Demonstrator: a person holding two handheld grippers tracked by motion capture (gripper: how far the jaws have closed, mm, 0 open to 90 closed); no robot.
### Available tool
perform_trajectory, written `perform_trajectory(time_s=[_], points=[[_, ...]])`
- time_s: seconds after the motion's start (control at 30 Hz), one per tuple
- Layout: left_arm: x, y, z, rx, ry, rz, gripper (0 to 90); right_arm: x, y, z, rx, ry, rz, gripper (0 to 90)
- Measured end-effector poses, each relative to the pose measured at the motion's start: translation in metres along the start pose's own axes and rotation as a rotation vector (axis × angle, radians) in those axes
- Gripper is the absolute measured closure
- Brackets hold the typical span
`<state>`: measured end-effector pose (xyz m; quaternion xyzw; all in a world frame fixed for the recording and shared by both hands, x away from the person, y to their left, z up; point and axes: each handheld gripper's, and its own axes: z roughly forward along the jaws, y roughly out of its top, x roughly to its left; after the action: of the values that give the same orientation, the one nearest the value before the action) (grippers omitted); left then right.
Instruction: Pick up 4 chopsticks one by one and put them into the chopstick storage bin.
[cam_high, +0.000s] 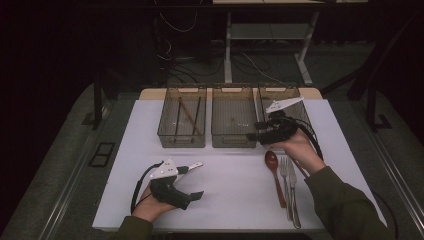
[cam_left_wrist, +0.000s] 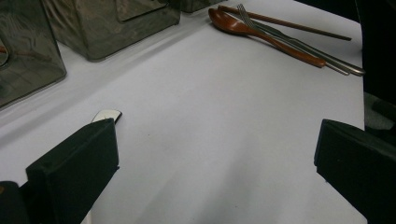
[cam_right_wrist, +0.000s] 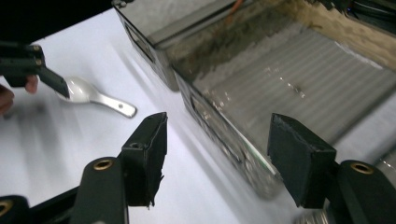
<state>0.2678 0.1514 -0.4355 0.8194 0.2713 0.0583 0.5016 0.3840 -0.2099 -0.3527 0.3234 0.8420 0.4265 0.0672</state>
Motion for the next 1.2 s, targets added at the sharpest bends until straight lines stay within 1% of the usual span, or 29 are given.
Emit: perform_trajectory(time_s=[0.17, 0.4, 0.63, 0.73, 0.83, 0.87, 0.93, 1.1, 1.2], points=[[0.0, 0.0, 0.0, 0.0, 0.005, 0.0, 0.0, -0.005, -0.022, -0.012, -0.001, -0.028, 0.019, 37.9], [-0.001, 0.0, 0.0, -0.001, 0.008, 0.001, 0.0, -0.009, -0.047, -0.031, -0.025, -0.044, 0.042, 38.4], [-0.001, 0.0, 0.0, 0.008, 0.012, 0.008, 0.0, -0.013, -0.07, -0.048, -0.027, -0.063, 0.069, 39.4], [-0.001, 0.0, 0.0, 0.009, 0.013, 0.009, 0.0, -0.013, -0.08, -0.053, -0.017, -0.063, 0.075, 40.0], [-0.002, 0.0, 0.0, 0.005, 0.013, 0.007, 0.0, -0.013, -0.089, -0.056, 0.001, -0.062, 0.086, 38.0], [-0.002, 0.001, 0.0, 0.005, 0.013, 0.007, 0.0, -0.013, -0.092, -0.058, 0.003, -0.067, 0.091, 39.1], [-0.002, 0.001, 0.0, 0.006, 0.012, 0.008, 0.0, -0.014, -0.096, -0.061, 0.004, -0.05, 0.098, 40.1], [-0.002, 0.001, 0.0, 0.005, 0.011, 0.008, 0.0, -0.015, -0.106, -0.069, 0.013, -0.064, 0.134, 43.6], [-0.002, 0.001, 0.0, 0.003, 0.011, 0.008, 0.0, -0.015, -0.113, -0.073, 0.024, -0.084, 0.14, 47.0]])
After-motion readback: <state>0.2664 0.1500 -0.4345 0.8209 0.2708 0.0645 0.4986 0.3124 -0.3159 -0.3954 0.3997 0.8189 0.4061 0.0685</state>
